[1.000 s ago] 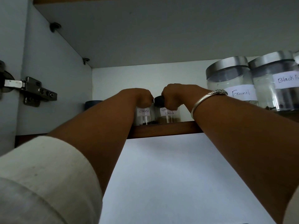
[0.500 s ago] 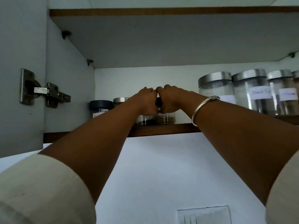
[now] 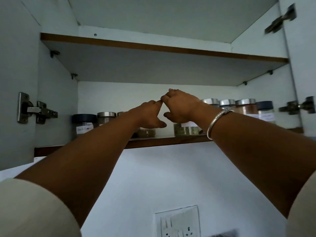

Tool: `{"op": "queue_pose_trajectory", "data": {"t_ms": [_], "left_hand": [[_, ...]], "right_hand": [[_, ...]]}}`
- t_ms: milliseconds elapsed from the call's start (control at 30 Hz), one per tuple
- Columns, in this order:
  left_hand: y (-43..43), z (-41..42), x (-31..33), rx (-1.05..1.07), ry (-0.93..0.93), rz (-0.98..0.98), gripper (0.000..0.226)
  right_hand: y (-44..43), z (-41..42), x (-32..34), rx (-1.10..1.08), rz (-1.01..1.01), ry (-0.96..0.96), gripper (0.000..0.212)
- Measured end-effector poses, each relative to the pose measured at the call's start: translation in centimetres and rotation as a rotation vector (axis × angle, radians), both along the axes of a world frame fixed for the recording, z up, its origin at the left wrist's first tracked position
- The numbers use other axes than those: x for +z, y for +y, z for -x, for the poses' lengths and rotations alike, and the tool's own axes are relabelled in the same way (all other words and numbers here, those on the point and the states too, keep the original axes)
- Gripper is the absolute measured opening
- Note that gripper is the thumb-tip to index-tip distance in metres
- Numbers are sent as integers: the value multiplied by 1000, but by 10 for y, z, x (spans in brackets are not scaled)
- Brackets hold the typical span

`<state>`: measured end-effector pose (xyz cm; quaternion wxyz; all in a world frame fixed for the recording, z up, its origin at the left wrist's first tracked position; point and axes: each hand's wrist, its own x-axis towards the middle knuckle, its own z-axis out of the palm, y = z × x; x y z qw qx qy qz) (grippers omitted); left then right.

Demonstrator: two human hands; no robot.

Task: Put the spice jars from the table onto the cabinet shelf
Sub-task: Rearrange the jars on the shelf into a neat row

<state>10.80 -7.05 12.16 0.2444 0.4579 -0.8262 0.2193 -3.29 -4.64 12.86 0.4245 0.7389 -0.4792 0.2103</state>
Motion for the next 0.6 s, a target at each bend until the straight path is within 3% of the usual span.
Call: {"op": "queue_pose_trajectory", "data": {"t_ms": [200,367,600], "left_hand": [[24,44,0,38,-21,4,90],[31,78,2,65,72,2,88],[30,130,10,234,25,143,64]], "right_hand": [[17,61,-1,-52,-67,-92,51],[8,110,-7,-14,-117,-133,51],[-11,157,-6,109,-132,-200,53]]}}
